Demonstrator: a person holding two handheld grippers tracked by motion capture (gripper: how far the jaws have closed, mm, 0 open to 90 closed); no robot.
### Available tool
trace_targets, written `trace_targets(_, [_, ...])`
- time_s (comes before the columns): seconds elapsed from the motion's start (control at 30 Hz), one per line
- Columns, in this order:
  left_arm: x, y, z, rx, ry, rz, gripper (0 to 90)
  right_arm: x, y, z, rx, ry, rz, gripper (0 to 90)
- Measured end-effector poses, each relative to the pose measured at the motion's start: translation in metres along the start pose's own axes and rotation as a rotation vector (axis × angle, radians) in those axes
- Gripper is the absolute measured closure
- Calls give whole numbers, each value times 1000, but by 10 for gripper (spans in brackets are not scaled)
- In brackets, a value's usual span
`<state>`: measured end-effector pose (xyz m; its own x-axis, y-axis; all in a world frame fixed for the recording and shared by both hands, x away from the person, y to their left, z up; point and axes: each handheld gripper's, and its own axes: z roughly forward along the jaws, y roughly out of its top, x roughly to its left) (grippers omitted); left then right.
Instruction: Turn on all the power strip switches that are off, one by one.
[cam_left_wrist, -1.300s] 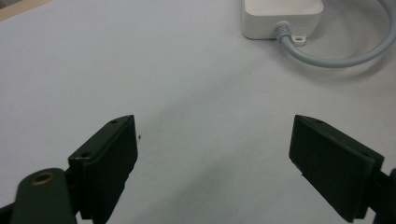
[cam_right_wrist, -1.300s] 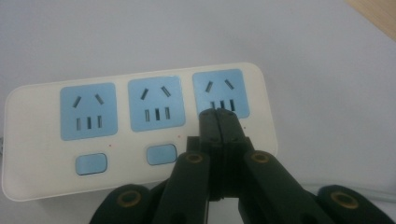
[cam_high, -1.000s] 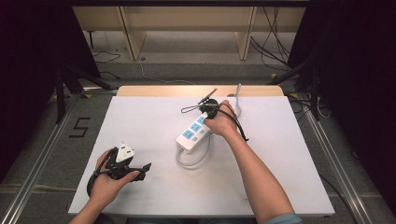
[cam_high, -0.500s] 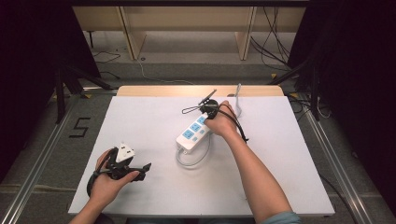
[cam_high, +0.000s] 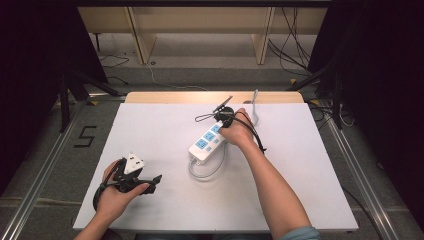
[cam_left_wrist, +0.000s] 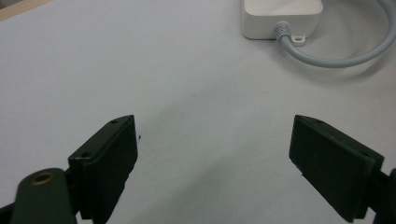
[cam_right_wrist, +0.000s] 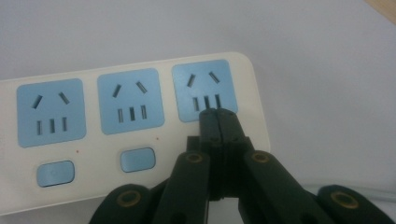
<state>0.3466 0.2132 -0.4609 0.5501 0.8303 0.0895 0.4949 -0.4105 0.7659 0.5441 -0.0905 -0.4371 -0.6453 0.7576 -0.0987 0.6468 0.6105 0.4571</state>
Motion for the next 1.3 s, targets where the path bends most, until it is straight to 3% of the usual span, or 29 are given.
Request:
trace_targets(0.63, [0,0,0,-1,0,2,152,-1,-1,2,1,7,15,900])
trace_targets(1.0, [0,0,1,0,1,-4,151,-8,-11,-3,-59,13,53,879])
trace_targets(1.3, [0,0,1,5,1,-4,152,-12,-16,-16,-80,33,52,839])
